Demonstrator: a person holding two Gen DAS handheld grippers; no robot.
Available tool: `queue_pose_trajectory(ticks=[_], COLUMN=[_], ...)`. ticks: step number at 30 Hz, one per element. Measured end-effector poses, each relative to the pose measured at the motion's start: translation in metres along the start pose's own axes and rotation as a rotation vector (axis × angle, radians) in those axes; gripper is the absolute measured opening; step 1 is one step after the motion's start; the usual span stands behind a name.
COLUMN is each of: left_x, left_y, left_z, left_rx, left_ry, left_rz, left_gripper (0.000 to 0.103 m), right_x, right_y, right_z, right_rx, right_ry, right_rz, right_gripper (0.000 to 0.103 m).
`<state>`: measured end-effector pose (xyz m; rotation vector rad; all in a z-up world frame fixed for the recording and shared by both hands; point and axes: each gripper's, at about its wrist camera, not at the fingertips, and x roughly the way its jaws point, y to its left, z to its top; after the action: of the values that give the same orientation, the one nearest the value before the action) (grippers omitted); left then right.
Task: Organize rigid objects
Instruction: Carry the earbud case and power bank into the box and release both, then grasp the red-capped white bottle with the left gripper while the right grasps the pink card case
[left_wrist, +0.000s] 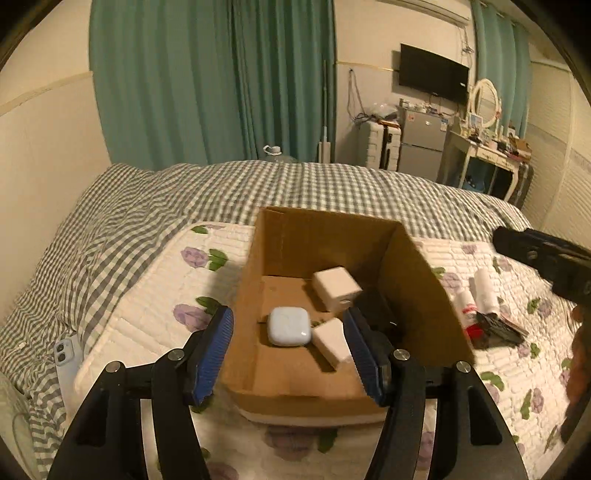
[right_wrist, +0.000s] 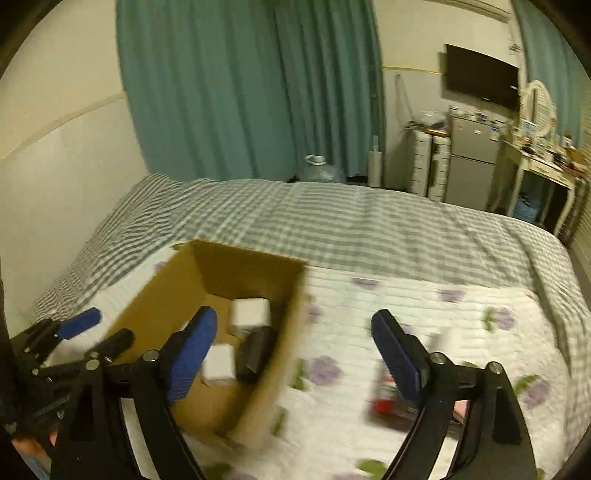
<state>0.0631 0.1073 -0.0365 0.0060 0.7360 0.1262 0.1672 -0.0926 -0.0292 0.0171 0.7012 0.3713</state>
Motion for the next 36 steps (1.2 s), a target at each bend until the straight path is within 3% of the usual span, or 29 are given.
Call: queue_pose_trajectory(ticks=[8, 15, 26, 36], left_x=[-0.019, 0.000, 0.060, 0.099], left_y=[-0.080, -0.165, -0.217, -0.227], left_z=[0.003, -0.013, -0.044, -0.044], left_rx=[0.056, 0.117, 0.161, 0.127], left_ry=[0.000, 0.069, 0.178, 0.206], left_rz=[-0.084, -0.141, -0.096, -0.061], left_gripper=[0.068, 0.068, 0.068, 0.068], right_x=[-0.052, -0.047, 0.043, 0.084], right_y=[-0.091, -0.146, -0.196, -0.229], right_z=[-0.026, -0.053, -0.109, -0.118], right_rx=[-0.035, -0.029, 0.034, 0.184], right_ry=[0.035, 0.087, 0.258, 0.255], right_rz=[-0.169, -0.199, -0.086, 0.057], right_gripper=[0.090, 0.090, 0.090, 0.089])
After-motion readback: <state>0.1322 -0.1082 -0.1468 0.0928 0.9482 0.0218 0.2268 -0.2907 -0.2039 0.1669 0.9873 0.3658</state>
